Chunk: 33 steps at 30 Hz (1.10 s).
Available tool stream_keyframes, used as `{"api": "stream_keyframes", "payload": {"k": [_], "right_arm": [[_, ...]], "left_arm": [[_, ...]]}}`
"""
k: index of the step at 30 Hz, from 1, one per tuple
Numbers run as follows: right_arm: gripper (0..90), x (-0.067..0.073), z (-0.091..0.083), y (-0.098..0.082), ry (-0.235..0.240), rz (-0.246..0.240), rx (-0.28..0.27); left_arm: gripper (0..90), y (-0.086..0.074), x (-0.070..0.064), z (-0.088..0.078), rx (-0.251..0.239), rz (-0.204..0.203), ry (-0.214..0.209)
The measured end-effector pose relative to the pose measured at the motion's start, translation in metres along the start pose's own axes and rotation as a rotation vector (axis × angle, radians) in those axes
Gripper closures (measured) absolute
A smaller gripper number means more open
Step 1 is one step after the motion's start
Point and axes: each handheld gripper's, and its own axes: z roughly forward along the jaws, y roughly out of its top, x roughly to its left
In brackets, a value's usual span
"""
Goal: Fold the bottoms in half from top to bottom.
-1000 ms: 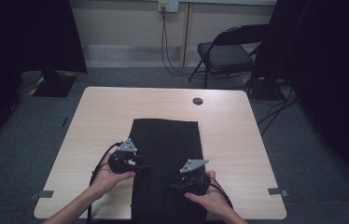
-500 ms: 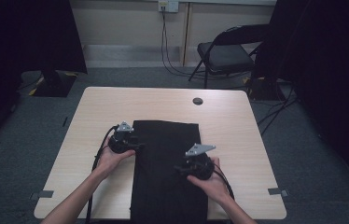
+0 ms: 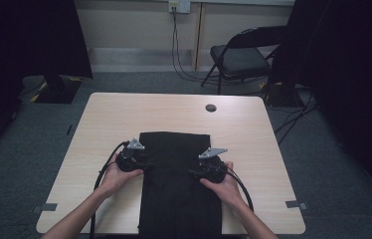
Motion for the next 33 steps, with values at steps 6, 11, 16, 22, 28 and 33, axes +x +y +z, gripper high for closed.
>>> {"api": "stream_keyframes", "payload": {"k": [6, 11, 16, 22, 28, 33], "right_arm": [[41.4, 0.022, -0.02, -0.015, 0.049, -0.026, 0.047], [22.2, -0.012, -0.028, 0.0, 0.058, 0.076, -0.026], [18.5, -0.052, -0.015, 0.021, -0.028, 0.127, -0.063], [21.7, -0.074, 0.007, 0.038, -0.078, 0.123, -0.041], [17.2, -0.079, 0.023, 0.042, -0.069, 0.134, -0.036], [15.5, -0.084, 0.032, 0.039, -0.074, 0.139, -0.011]], "left_arm": [[51.5, -0.013, -0.014, -0.02, 0.032, 0.011, -0.08], [42.3, 0.006, 0.027, -0.035, -0.094, -0.112, -0.021], [36.4, 0.009, 0.064, -0.018, -0.102, -0.21, 0.041], [28.8, 0.021, 0.068, 0.003, -0.061, -0.149, 0.052], [26.5, 0.028, 0.07, 0.022, -0.012, -0.094, 0.044], [25.3, 0.03, 0.063, 0.026, -0.022, -0.073, 0.015]]}}
